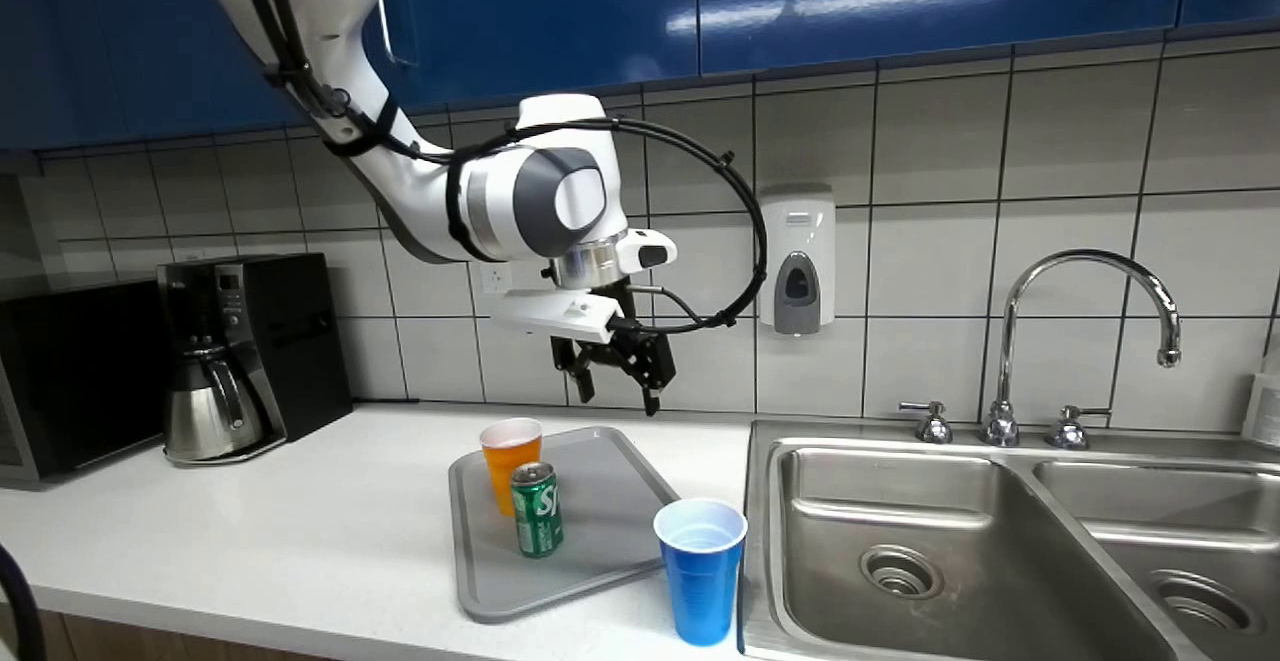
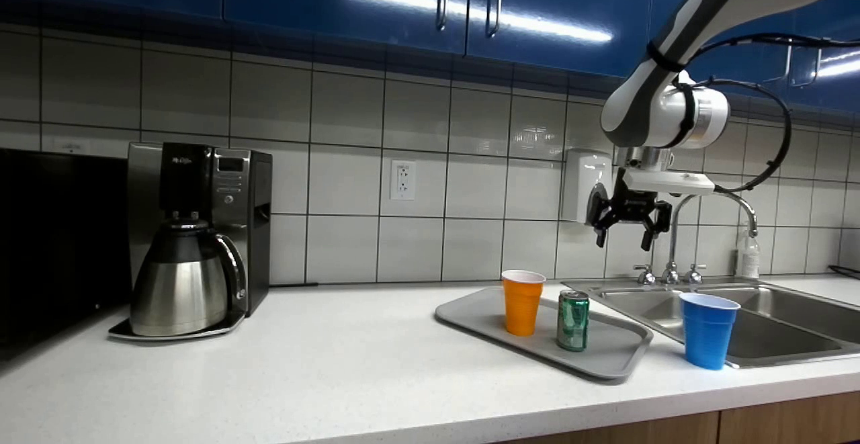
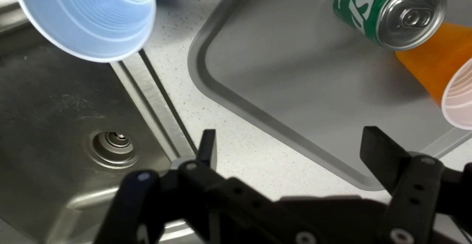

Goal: Remove the blue and orange cups from the tray

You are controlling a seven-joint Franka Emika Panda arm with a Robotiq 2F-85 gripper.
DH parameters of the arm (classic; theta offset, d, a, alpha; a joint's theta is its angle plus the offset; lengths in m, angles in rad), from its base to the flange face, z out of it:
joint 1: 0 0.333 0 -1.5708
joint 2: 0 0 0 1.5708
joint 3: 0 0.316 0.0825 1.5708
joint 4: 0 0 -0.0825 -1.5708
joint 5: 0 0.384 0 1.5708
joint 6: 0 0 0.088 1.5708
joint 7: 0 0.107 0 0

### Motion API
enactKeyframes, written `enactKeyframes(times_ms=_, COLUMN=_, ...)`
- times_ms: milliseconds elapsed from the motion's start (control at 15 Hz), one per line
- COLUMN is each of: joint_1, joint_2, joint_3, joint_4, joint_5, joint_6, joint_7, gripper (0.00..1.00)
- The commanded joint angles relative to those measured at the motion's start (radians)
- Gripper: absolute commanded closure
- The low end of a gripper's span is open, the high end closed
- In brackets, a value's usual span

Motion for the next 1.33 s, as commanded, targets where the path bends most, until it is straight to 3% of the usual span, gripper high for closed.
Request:
enactKeyframes(times_ms=0, joint_1=0.018, joint_2=0.045, joint_3=0.029, joint_4=0.041, joint_5=0.036, joint_6=0.029, joint_7=-0.008, gripper=0.00)
enactKeyframes(times_ms=1267, joint_1=0.095, joint_2=0.229, joint_3=0.121, joint_4=0.163, joint_5=0.070, joint_6=0.093, joint_7=0.008, gripper=0.00)
